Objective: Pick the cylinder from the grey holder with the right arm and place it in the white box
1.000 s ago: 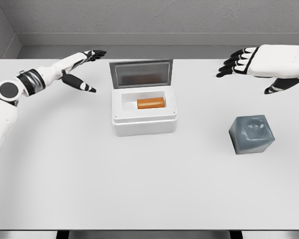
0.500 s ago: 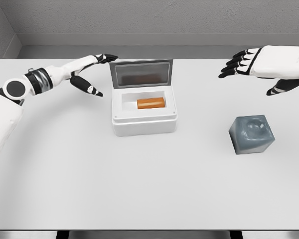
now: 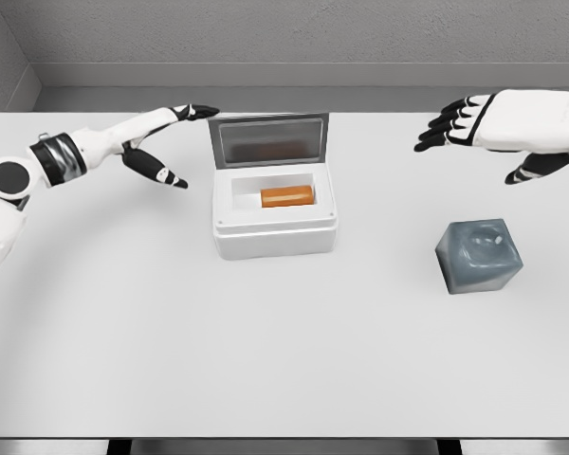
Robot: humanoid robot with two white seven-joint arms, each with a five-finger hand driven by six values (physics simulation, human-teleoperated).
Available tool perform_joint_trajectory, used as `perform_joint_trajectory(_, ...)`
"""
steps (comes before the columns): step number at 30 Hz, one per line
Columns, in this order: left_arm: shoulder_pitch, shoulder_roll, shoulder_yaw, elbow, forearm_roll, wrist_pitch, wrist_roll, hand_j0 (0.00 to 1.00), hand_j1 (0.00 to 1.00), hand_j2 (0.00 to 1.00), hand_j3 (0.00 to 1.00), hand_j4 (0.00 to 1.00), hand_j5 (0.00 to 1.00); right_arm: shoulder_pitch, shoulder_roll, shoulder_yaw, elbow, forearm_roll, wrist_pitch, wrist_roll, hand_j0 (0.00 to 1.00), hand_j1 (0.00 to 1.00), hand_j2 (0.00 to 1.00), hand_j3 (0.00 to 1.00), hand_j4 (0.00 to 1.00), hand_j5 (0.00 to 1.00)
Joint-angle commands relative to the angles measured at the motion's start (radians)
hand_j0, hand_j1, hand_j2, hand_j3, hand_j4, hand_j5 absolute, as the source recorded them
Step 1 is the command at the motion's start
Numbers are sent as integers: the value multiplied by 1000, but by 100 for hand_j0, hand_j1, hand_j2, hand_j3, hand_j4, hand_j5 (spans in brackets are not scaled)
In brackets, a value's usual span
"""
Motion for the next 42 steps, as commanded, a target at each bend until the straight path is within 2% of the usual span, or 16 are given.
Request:
perform_joint_trajectory(1, 0, 5, 1, -20, 10, 2, 0, 100, 100, 100, 100, 100, 100, -2, 0, -1, 0, -5, 2, 0, 100, 100, 100, 100, 100, 100)
perform_joint_trajectory(13, 46, 34, 3, -132, 10, 5, 0, 100, 100, 100, 100, 100, 100, 0, 5, 1, 0, -5, 2, 1, 100, 100, 100, 100, 100, 100)
perform_joint_trajectory(16, 60, 63, 5, -161, 25, 5, 0, 100, 100, 100, 100, 100, 100, 8, 6, 2, 0, -5, 2, 3, 100, 100, 100, 100, 100, 100)
perform_joint_trajectory(22, 78, 98, 6, -200, 49, 4, 0, 100, 100, 100, 100, 100, 100, 8, 21, 2, 0, -5, 2, 6, 100, 100, 100, 100, 100, 100)
perform_joint_trajectory(31, 98, 101, 12, -247, 51, 4, 0, 100, 100, 100, 100, 100, 100, 8, 21, 2, 2, -5, 2, 6, 100, 100, 100, 100, 100, 100)
perform_joint_trajectory(38, 103, 144, 17, -243, 71, 4, 0, 100, 100, 100, 100, 100, 100, 8, 21, 2, 2, -5, 2, 6, 100, 100, 100, 100, 100, 100)
perform_joint_trajectory(40, 115, 173, 18, -234, 97, -7, 0, 100, 100, 100, 100, 100, 100, 8, 20, 2, 2, -5, 2, 6, 100, 100, 100, 100, 100, 100)
perform_joint_trajectory(41, 130, 175, 18, -217, 146, -10, 0, 100, 100, 100, 100, 100, 100, 8, 20, 2, 2, -5, 2, 6, 100, 100, 100, 100, 100, 100)
perform_joint_trajectory(42, 133, 187, 18, -203, 155, -53, 0, 100, 100, 100, 100, 100, 100, 9, 20, 2, 0, -5, 2, 7, 100, 100, 100, 100, 100, 100)
